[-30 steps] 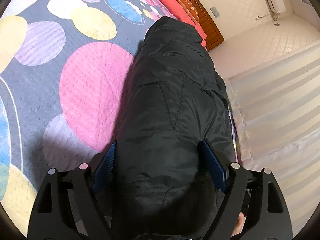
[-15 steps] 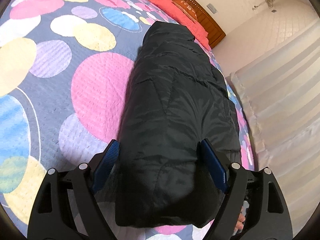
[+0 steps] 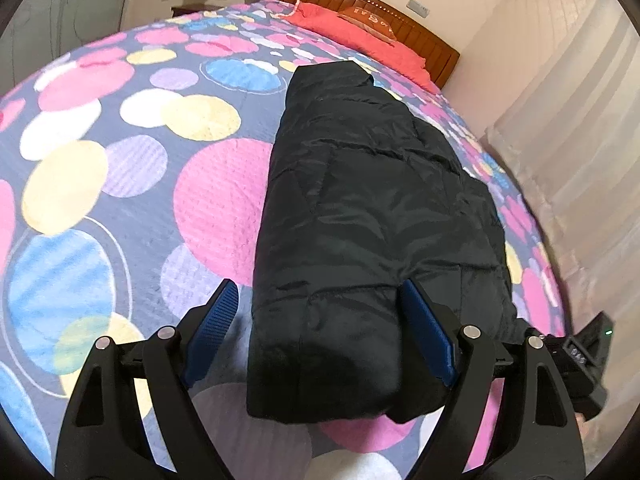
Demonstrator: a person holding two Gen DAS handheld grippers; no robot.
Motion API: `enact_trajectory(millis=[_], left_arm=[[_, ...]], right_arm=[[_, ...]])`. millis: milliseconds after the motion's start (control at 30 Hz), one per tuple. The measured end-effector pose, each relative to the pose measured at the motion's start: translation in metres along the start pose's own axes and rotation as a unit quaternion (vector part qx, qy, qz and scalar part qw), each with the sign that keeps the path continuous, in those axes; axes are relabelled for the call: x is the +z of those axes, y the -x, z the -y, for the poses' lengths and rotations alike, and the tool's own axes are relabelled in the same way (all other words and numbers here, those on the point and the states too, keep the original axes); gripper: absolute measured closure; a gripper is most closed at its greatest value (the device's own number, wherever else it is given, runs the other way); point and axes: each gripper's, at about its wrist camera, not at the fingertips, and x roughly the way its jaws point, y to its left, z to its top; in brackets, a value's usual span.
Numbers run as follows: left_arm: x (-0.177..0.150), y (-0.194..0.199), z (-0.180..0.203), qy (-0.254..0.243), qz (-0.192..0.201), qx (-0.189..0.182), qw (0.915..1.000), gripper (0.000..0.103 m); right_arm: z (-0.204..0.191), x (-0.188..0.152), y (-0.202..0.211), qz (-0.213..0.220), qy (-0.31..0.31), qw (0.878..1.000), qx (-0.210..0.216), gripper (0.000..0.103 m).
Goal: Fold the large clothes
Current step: 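Open both grippers and withdraw them from the folded jacket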
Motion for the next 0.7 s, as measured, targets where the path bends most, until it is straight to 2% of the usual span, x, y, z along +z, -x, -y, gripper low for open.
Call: enact_trajectory(millis=[67,300,367,600,700], left_arm=[[-0.003,0.005,0.005,-0.014,0.006,0.019,0.9997,0.020],[-0.014,0.028,0.026,-0.067,0.031,0.072,0.9947,0.016],[-0.016,0.035,0.030,-0.077,0.039,0.080,0.9930,0.013],[-0.023,0.057,0.039,-0.084,0.063,0.097,0.9897,0.011],[-0.026,0.065,0.043,-0.091,0.073,0.113,0.9867,0.009]], right_arm=[[-0.006,-0.004,0.006,0.005,0.017,0.999,-0.032,0.042],[-0.032,-0.018,0.021,0.026,0.086,0.991,-0.100,0.040],[-0.043,-0.023,0.025,0.035,0.110,0.986,-0.120,0.034],[-0.078,-0.040,0.030,0.057,0.182,0.966,-0.173,0.033],[-0.092,-0.048,0.038,0.072,0.208,0.956,-0.192,0.028]])
